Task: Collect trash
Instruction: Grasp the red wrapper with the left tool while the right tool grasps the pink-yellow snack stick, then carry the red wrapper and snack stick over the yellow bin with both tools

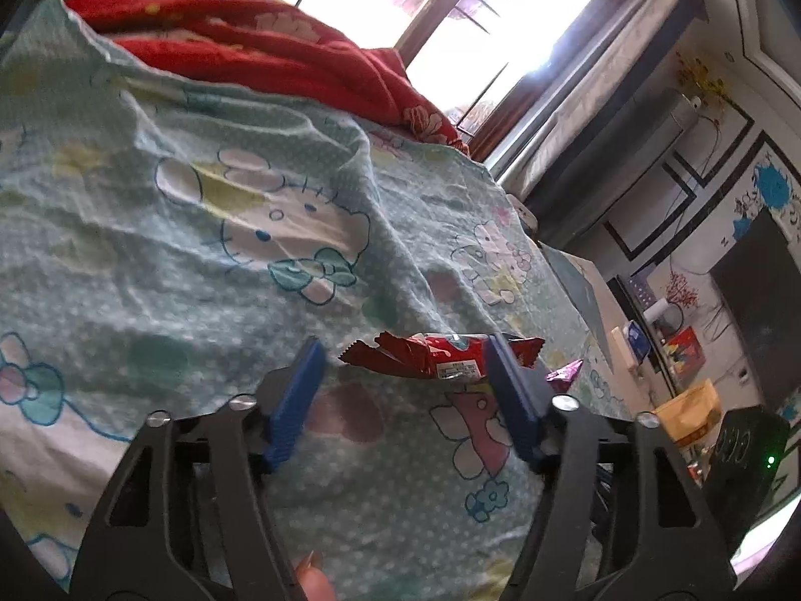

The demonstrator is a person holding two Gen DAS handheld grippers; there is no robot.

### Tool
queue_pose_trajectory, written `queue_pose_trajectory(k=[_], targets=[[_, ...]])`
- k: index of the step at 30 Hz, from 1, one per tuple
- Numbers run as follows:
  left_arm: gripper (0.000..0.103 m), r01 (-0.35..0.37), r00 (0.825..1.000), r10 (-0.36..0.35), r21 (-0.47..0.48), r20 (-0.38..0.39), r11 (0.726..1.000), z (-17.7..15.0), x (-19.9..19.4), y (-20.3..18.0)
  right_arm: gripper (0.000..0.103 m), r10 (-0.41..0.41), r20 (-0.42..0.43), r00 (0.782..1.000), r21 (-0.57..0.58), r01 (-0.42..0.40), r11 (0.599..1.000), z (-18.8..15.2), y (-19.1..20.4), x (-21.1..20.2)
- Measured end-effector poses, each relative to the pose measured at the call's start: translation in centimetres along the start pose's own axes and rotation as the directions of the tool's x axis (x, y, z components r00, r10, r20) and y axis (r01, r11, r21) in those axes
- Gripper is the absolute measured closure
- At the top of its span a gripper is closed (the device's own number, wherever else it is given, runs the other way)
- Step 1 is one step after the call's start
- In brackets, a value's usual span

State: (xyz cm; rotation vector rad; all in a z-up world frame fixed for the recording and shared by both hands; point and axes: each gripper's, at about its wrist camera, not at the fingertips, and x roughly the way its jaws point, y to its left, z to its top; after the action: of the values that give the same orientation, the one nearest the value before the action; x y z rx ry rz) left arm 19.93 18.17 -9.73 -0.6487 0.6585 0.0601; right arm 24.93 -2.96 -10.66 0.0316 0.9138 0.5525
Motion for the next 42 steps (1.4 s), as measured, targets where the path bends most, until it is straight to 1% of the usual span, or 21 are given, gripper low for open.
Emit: queue_pose_trajectory(k=[2, 4, 5, 7, 12, 13, 22, 29, 35, 42], targets=[[0.06, 0.009, 1.0, -0.009, 0.002, -0.007, 1.0, 0.0, 0.1, -0.1, 0.085, 0.007, 0.006, 1.0, 0.012, -0.007, 1.0, -0.1, -0.4, -0.2], [0.073, 0.017, 1.0, -0.017, 0.009, -0.015, 1.0, -0.1, 0.2, -0.2, 0.087, 0.004, 0.015, 1.0, 0.012, -0.004, 1.0, -0.4, -0.6, -0.5], [0.074, 0.022, 1.0, -0.022, 0.012, -0.017, 1.0, -0.2, 0.2, -0.3, 0.087, 0.001, 0.022, 1.0, 0.014, -0.001, 1.0, -0.6, -0.6, -0.8], [0.079, 0.029, 1.0, -0.029, 0.02, -0.013, 0.999, -0.3, 0.1, -0.5, 0.089, -0.004, 0.033, 0.999, 0.019, 0.003, 1.0, -1.0, -0.7, -1.3], [0.083, 0.054, 0.999, -0.053, 0.07, -0.004, 0.996, -0.7, -0.3, -1.6, 0.091, -0.016, 0.059, 0.998, 0.031, 0.014, 0.999, -2.3, -1.6, -2.8], [0.096, 0.056, 0.998, -0.057, 0.085, 0.0, 0.995, -0.8, -0.6, -2.0, 0.092, -0.016, 0.061, 0.998, 0.036, 0.014, 0.999, -2.4, -1.7, -3.1], [0.097, 0.089, 0.996, -0.091, 0.175, 0.002, 0.98, -2.1, -1.4, -4.8, 0.095, -0.05, 0.109, 0.993, 0.09, 0.04, 0.995, -3.7, -4.3, -6.4], [0.097, 0.135, 0.991, -0.136, 0.271, -0.017, 0.953, -3.8, -2.3, -7.9, 0.096, -0.069, 0.157, 0.985, 0.148, 0.045, 0.988, -4.1, -6.8, -9.5], [0.097, 0.181, 0.983, -0.179, 0.325, -0.037, 0.928, -4.9, -2.8, -10.3, 0.096, -0.085, 0.187, 0.979, 0.187, 0.049, 0.981, -4.8, -8.7, -11.9], [0.097, 0.219, 0.975, -0.211, 0.374, -0.061, 0.901, -6.3, -3.2, -12.9, 0.096, -0.114, 0.207, 0.972, 0.232, 0.065, 0.97, -5.4, -10.4, -13.7]])
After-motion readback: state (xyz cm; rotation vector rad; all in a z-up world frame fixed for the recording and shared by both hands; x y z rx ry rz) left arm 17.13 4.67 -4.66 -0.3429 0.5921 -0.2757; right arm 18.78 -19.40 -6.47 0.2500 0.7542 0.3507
